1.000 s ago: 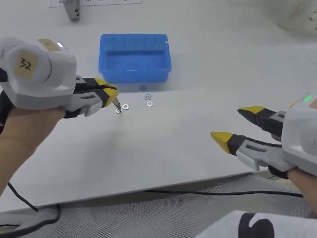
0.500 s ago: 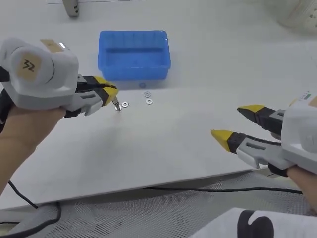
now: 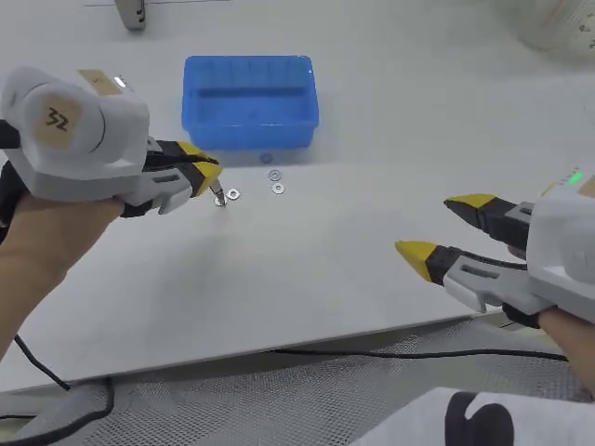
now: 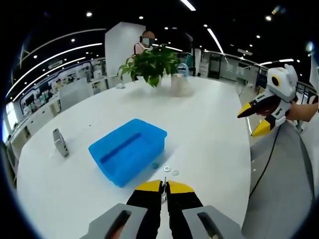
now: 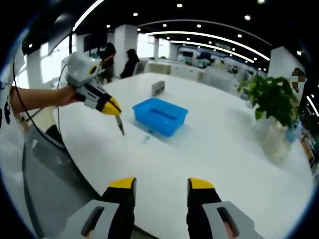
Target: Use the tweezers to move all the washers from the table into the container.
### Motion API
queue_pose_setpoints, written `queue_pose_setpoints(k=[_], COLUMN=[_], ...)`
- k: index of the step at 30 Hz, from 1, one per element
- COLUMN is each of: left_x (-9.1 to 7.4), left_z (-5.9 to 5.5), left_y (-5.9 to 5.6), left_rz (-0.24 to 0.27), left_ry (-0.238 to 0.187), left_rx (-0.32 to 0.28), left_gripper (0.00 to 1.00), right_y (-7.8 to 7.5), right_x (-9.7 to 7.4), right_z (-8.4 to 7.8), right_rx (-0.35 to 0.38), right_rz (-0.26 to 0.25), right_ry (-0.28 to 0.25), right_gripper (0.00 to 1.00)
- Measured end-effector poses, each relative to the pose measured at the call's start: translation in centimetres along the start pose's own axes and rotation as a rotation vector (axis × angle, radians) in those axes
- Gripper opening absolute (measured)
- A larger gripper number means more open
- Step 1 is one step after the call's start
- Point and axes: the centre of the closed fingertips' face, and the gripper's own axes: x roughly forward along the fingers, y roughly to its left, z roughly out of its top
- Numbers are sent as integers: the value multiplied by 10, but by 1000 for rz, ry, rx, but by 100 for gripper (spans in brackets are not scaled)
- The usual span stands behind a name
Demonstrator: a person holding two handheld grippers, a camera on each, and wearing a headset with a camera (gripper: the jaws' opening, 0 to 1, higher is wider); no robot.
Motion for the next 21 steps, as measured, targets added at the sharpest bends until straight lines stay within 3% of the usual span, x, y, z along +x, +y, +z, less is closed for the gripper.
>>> queue_pose_setpoints(k=[6, 10, 12, 13, 16, 18, 21], left_x=[0, 0, 1, 1, 0, 0, 0], left_z=[0, 0, 0, 0, 0, 0, -1], left_y=[0, 0, 1, 1, 1, 1, 1], left_rz=[6, 15, 21, 20, 12, 14, 5], left_ry=[-8, 5, 11, 14, 20, 20, 20], left_rx=[0, 37, 51, 55, 40, 40, 34], left_gripper=[0, 0, 0, 0, 0, 0, 0], right_y=[1, -1, -2, 1, 2, 5, 13], right_x=[-1, -4, -7, -8, -11, -11, -9], right_z=[0, 5, 6, 8, 14, 13, 4], right_rx=[-8, -2, 22, 70, 116, 111, 47], right_rz=[-1, 8, 20, 46, 80, 101, 127], right_ry=[2, -18, -33, -55, -93, -86, -42], right_gripper=[38, 44, 51, 55, 76, 92, 99])
